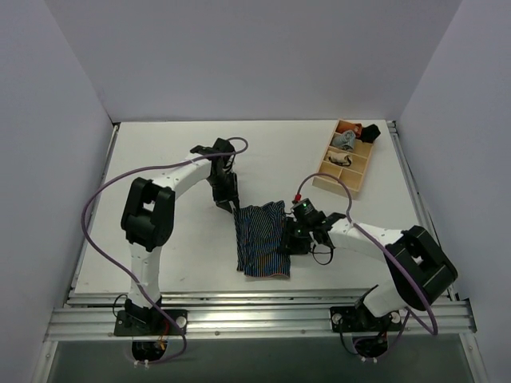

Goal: Roll the underwear
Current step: Fold the underwear

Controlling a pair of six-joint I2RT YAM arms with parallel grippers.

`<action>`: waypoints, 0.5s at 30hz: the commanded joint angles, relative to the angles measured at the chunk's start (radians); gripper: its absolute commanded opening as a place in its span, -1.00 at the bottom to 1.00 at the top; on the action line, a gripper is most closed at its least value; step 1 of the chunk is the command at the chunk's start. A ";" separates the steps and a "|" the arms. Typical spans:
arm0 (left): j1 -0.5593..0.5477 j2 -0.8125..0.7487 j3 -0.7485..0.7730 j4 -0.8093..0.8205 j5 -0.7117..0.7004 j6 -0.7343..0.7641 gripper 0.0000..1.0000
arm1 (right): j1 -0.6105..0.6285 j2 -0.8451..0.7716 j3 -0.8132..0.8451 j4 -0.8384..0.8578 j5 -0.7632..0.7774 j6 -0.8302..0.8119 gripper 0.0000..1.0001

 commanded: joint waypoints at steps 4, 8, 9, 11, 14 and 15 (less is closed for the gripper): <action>0.033 -0.039 -0.043 0.053 0.027 0.020 -0.21 | -0.023 0.094 -0.019 -0.069 0.090 -0.054 -0.38; 0.033 -0.045 -0.124 0.107 0.038 -0.009 -0.20 | -0.112 0.115 -0.010 -0.112 0.106 -0.120 -0.39; 0.033 -0.050 -0.135 0.113 0.038 -0.012 -0.21 | -0.139 0.118 -0.009 -0.109 0.089 -0.128 -0.39; 0.031 -0.051 -0.155 0.133 0.041 -0.020 -0.20 | -0.144 0.123 0.029 -0.149 0.123 -0.143 -0.39; 0.033 -0.045 -0.173 0.154 0.032 -0.020 -0.20 | -0.143 0.112 0.107 -0.227 0.143 -0.160 -0.39; 0.033 -0.041 -0.181 0.160 0.033 -0.020 -0.20 | -0.139 0.099 0.127 -0.262 0.146 -0.160 -0.39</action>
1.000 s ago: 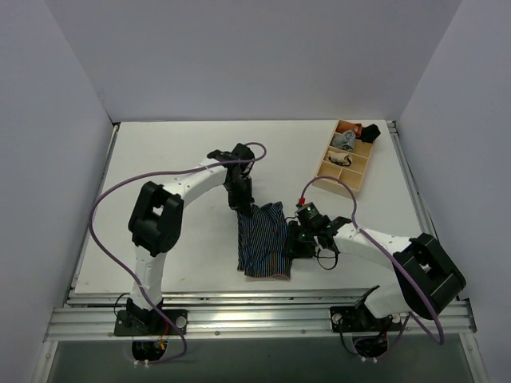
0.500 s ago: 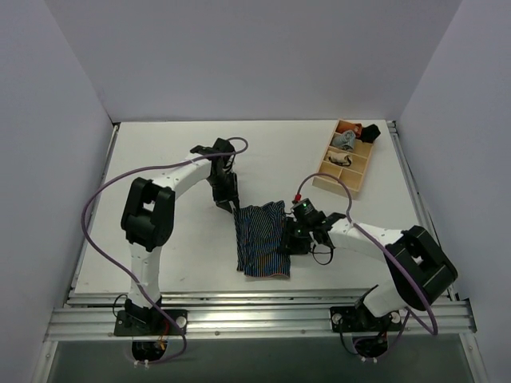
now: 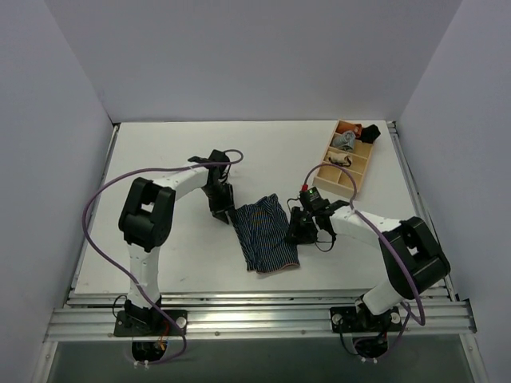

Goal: Roll the underwear
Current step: Fold the underwear

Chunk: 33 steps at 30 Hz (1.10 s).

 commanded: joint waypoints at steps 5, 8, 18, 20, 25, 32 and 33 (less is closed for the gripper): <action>0.000 -0.032 -0.027 0.069 -0.014 -0.019 -0.75 | 0.003 -0.054 0.176 -0.260 0.168 -0.061 -0.36; 0.000 -0.096 -0.069 0.073 -0.037 -0.060 -0.86 | 0.030 -0.024 0.270 -0.241 0.164 -0.070 -0.36; 0.002 -0.094 0.113 0.027 0.019 0.008 -0.14 | 0.093 0.079 0.326 -0.215 0.145 -0.049 -0.38; -0.003 -0.052 0.156 -0.007 0.033 0.027 -0.12 | 0.092 0.069 0.289 -0.209 0.145 -0.043 -0.38; -0.006 -0.009 0.187 -0.049 0.033 0.061 -0.12 | 0.084 0.043 0.244 -0.201 0.140 -0.041 -0.39; -0.008 0.025 0.193 -0.109 0.003 0.087 -0.14 | 0.077 0.038 0.201 -0.184 0.138 -0.038 -0.39; -0.009 0.025 0.190 -0.111 0.003 0.087 -0.14 | 0.075 0.038 0.191 -0.178 0.141 -0.037 -0.39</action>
